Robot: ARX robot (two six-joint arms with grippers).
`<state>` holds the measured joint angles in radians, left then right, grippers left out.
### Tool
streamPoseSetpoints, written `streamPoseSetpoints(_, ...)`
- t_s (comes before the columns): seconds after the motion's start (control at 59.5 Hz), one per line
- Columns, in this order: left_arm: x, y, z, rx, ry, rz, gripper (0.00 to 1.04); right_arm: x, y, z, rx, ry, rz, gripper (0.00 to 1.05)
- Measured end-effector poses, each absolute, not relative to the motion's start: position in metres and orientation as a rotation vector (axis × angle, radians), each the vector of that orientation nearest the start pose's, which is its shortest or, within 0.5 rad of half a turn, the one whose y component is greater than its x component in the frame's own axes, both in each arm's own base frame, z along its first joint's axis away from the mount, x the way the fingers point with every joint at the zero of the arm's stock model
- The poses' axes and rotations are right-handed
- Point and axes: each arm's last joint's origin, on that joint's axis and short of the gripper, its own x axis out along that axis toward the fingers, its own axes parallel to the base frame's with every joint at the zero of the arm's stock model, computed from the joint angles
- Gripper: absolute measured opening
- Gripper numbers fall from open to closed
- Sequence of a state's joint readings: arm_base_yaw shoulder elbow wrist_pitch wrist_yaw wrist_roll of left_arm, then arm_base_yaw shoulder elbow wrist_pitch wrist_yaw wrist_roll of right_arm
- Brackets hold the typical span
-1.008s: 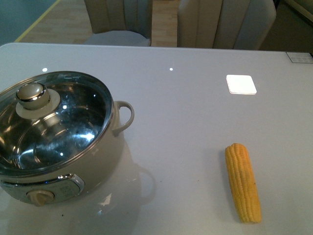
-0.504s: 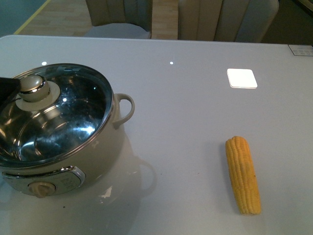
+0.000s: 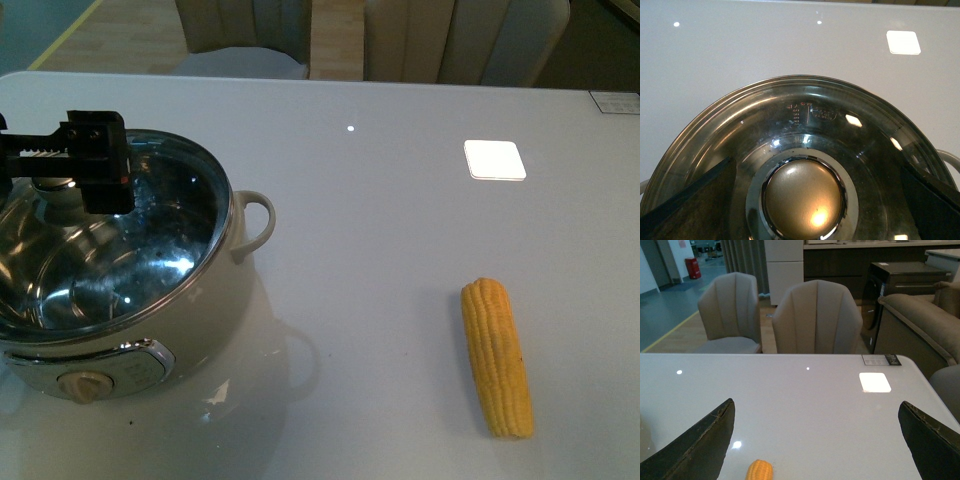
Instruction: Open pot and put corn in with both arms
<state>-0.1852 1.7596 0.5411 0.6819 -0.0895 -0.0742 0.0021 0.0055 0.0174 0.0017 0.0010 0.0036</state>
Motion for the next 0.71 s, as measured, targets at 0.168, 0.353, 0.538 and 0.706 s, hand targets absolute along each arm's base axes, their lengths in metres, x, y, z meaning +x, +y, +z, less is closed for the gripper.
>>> streamPoseSetpoints(0.168, 0.297, -0.051, 0.087, 0.000, 0.552, -0.031, 0.98, 0.097, 0.000, 0.169, 0.004, -0.014, 0.001, 0.96)
streamPoseSetpoints(0.353, 0.300, -0.050, 0.079, -0.010, 0.554, -0.014, 0.98, 0.097, 0.000, 0.169, 0.004, -0.014, 0.001, 0.96)
streamPoseSetpoints(0.538, 0.302, -0.050, 0.076, -0.013, 0.545, -0.008, 0.91, 0.097, 0.000, 0.169, 0.004, -0.014, 0.001, 0.96)
streamPoseSetpoints(0.706, 0.303, -0.050, 0.076, -0.016, 0.533, 0.001, 0.62, 0.097, 0.000, 0.169, 0.004, -0.014, 0.002, 0.96)
